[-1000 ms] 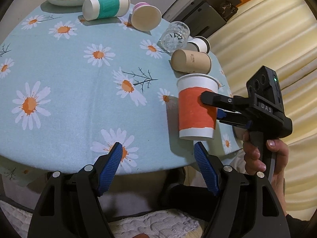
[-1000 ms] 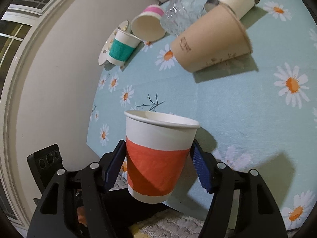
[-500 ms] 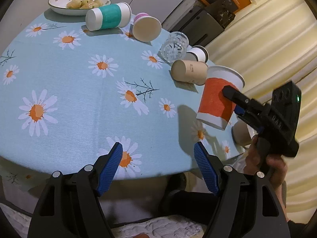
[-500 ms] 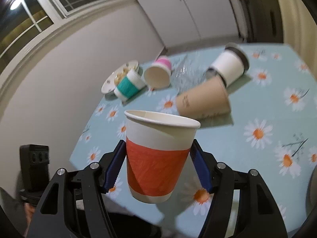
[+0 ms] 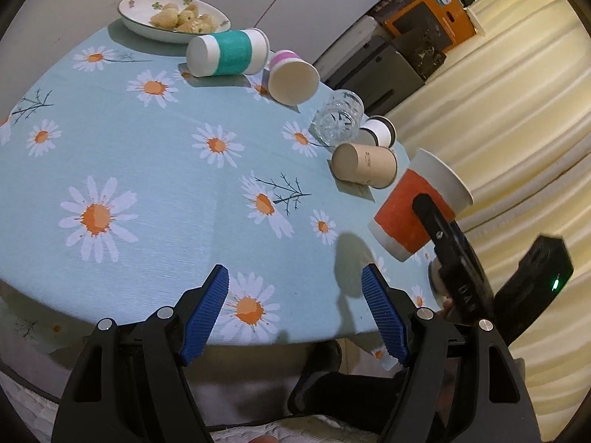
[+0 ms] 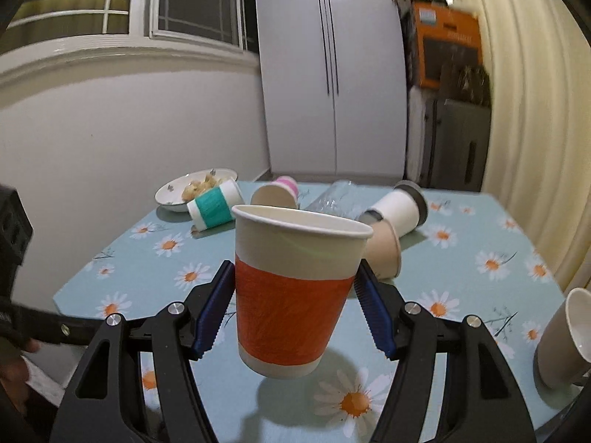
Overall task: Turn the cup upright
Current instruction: 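Rotate the right gripper to turn the orange-banded cup rim-up, then lower the cup onto the tablecloth and open the right gripper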
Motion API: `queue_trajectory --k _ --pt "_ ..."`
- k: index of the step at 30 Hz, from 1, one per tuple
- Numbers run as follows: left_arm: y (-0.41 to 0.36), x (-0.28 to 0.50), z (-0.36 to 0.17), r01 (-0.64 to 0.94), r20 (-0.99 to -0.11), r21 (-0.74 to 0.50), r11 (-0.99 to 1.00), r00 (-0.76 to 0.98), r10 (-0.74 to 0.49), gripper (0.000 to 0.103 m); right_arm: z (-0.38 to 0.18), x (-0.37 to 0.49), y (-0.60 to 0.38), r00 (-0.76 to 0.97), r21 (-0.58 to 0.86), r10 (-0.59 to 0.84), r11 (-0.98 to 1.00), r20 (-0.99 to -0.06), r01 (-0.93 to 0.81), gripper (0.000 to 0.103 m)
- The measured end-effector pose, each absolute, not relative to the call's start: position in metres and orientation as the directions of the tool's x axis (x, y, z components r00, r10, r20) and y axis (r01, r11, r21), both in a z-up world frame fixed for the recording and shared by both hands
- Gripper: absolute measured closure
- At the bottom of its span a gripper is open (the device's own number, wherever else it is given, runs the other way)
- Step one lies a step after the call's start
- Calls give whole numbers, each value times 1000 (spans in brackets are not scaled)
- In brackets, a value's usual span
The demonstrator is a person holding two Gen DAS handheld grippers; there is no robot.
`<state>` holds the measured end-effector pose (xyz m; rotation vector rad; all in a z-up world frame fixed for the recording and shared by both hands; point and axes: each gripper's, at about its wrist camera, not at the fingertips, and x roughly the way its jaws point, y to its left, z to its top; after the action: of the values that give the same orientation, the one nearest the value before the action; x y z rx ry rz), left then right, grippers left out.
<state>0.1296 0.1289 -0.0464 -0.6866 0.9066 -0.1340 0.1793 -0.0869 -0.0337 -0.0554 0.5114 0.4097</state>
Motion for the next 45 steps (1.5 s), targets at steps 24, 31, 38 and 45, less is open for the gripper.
queue_trajectory --k 24,31,38,45 --pt "137 127 -50 -210 -684 -603 769 633 -363 30 -109 158 -64 858 -103 175 962 -483 -254 37" --pt "134 129 -51 -212 -699 -579 787 627 -345 30 -104 155 -65 850 -82 200 959 -487 -272 22" --pt "135 129 -49 -217 -706 -555 803 634 -316 30 -89 144 -70 855 -64 222 957 -469 -284 15" --pt "132 126 -46 -216 -717 -521 826 636 -286 21 -61 125 -94 850 -13 242 960 -467 -281 6"
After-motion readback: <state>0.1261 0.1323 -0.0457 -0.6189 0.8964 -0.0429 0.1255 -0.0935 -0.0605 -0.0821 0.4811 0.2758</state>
